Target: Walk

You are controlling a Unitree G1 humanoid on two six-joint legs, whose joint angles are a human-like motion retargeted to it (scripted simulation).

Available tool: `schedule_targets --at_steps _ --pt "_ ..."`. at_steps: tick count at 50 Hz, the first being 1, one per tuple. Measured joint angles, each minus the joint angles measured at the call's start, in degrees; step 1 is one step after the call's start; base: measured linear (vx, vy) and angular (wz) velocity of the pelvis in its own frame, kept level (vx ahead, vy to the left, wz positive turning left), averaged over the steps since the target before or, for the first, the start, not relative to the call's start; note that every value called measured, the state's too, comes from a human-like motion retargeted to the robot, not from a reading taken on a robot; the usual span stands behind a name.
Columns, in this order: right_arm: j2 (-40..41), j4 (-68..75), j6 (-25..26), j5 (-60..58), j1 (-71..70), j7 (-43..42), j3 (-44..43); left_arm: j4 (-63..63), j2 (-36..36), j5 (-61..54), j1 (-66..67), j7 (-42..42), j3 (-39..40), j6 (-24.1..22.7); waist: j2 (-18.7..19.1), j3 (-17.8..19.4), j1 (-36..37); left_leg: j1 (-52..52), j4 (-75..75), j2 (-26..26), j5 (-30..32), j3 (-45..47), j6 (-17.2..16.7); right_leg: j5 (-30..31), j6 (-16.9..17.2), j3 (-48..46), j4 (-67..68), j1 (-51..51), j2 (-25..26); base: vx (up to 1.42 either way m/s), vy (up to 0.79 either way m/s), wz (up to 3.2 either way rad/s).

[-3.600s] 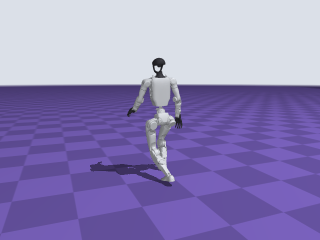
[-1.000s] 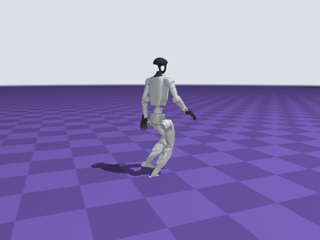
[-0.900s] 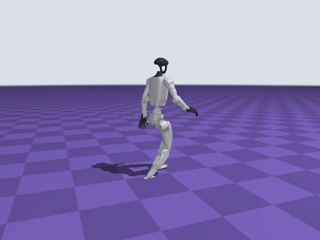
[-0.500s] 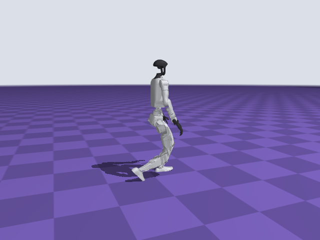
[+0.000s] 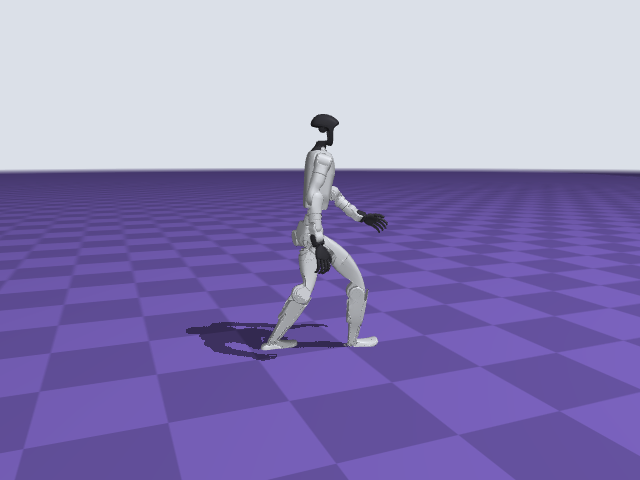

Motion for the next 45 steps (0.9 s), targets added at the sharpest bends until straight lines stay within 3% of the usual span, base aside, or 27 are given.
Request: schedule_targets --at_steps 5,7,11,14,17,21,25,35,41,45 --pt "0.60 -0.12 -1.16 1.21 -3.63 -2.52 0.25 -2.30 -0.84 1.35 5.56 -1.49 -1.83 -0.94 2.55 0.06 1.40 2.50 13.21 5.02 -1.32 1.79 -2.36 1.77 -3.31 -0.73 10.67 1.83 0.74 0.61 -0.12 -0.08" --pt "0.92 -0.44 -1.67 1.61 -5.90 -3.61 0.69 -1.48 -0.82 1.60 8.73 -2.04 -2.65 -0.71 5.38 0.87 2.48 1.44 24.30 9.71 0.53 1.98 -4.48 0.70 -5.93 -2.70 14.26 4.02 3.80 0.61 -0.13 -0.48" --pt "0.64 -2.54 -2.84 2.91 -12.32 -5.72 1.37 1.87 -1.05 2.31 14.58 -3.01 -3.27 1.00 12.38 3.22 5.42 -4.37 46.32 21.45 12.83 1.35 -8.99 -1.49 -11.34 -6.98 12.92 10.36 13.45 0.56 -0.14 -0.63" --pt "-0.27 -5.98 -3.61 2.90 -17.33 -7.74 1.38 5.06 -1.32 2.80 18.51 -3.38 -2.89 2.91 14.03 3.76 7.78 -11.28 57.07 25.89 18.93 0.70 -8.36 -3.52 -13.56 -6.69 10.79 14.13 17.59 0.55 -0.12 -0.42" --pt "-1.37 -10.24 -4.19 2.50 -22.13 -9.84 0.84 8.13 -1.18 2.74 22.27 -3.18 -1.59 4.45 13.85 3.97 10.40 -18.96 62.85 27.38 18.23 -0.08 -6.00 -5.65 -14.30 -4.87 8.25 18.22 20.04 0.56 -0.11 -0.40" --pt "-2.52 -15.88 -4.90 2.35 -27.26 -11.71 -0.73 10.71 -0.49 1.08 27.70 -2.45 1.67 5.07 12.53 4.31 13.48 -28.64 61.94 26.25 14.94 -0.40 -3.43 -8.69 -14.02 -1.25 4.98 24.16 21.72 0.56 -0.09 -0.46" --pt "-3.00 -20.02 -5.61 3.27 -30.83 -12.20 -1.99 12.08 0.02 -1.74 32.93 -1.77 5.07 4.61 11.18 4.75 15.16 -36.05 52.40 23.16 13.73 0.61 -3.14 -12.14 -13.57 2.63 3.20 29.74 22.10 0.55 -0.04 -0.43" --pt "-1.35 -17.68 -5.23 1.25 -32.65 -12.91 -1.44 13.14 -0.84 -4.68 37.57 -0.01 8.44 2.66 9.05 1.26 12.43 -42.07 7.23 8.86 23.59 0.19 -10.78 -17.46 -11.89 8.07 2.63 35.44 18.76 0.49 0.04 0.00" --pt "1.49 -8.58 -3.75 -2.28 -27.00 -11.90 1.87 12.81 -2.19 -4.73 35.66 1.32 6.53 2.22 5.47 -0.22 10.00 -42.54 14.96 4.79 26.73 4.03 -7.64 -20.19 -9.05 10.96 18.05 35.09 15.22 0.47 0.03 0.19" --pt "4.11 -1.01 -3.15 -3.72 -22.84 -9.22 4.83 12.63 -2.65 -4.31 32.86 1.70 4.45 2.12 0.38 -1.08 7.42 -39.12 15.79 -0.02 25.03 7.32 -4.64 -13.00 -3.91 11.57 32.66 32.21 8.88 0.44 -0.02 0.35"
